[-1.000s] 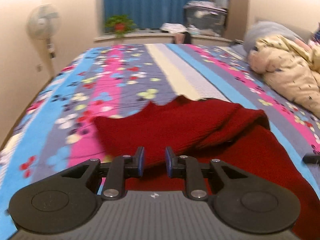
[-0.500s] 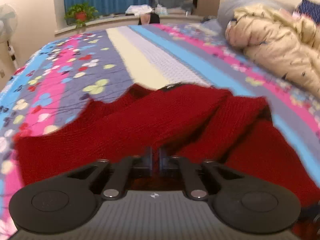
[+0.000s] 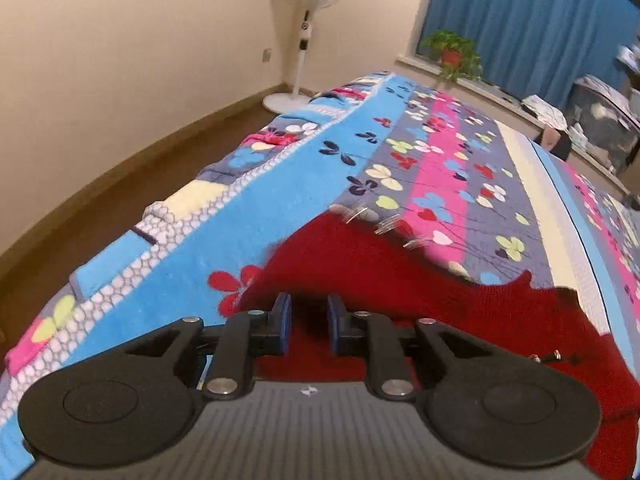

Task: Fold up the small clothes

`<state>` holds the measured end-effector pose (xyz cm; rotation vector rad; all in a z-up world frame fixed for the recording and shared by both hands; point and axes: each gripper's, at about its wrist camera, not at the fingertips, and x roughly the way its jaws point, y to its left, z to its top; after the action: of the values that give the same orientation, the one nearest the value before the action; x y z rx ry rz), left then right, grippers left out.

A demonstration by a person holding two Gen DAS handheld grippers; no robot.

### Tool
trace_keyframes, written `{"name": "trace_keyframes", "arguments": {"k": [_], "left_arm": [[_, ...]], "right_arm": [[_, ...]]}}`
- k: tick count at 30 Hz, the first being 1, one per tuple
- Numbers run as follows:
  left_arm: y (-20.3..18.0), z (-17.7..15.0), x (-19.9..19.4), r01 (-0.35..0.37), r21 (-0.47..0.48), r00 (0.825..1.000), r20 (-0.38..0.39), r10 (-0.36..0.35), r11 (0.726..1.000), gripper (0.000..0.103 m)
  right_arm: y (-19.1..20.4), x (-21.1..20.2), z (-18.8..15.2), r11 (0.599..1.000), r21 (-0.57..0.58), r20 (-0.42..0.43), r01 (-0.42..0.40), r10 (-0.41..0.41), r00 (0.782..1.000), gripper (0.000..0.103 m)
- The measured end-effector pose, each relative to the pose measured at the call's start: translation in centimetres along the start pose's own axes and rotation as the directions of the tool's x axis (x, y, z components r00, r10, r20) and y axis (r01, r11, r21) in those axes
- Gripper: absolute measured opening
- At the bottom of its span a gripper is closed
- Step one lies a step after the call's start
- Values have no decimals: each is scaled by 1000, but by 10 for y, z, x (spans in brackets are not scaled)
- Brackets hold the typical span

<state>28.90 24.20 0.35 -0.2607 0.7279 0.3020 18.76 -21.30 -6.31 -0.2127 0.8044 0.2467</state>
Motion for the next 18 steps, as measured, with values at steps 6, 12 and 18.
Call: {"name": "trace_keyframes", "arguments": {"k": [6, 12, 18], "left_arm": [[-8, 8, 14, 49, 51, 998, 27, -51, 997, 24], [-8, 6, 12, 61, 50, 998, 7, -62, 997, 24], [-18, 6, 15, 79, 83, 997, 9, -80, 993, 24]], "right_arm": [[72, 58, 51, 967, -243, 143, 76, -41, 989, 54], [126, 128, 62, 789, -580, 179, 201, -118, 977, 45], [54, 115, 109, 889, -418, 196, 184, -110, 974, 10]]}}
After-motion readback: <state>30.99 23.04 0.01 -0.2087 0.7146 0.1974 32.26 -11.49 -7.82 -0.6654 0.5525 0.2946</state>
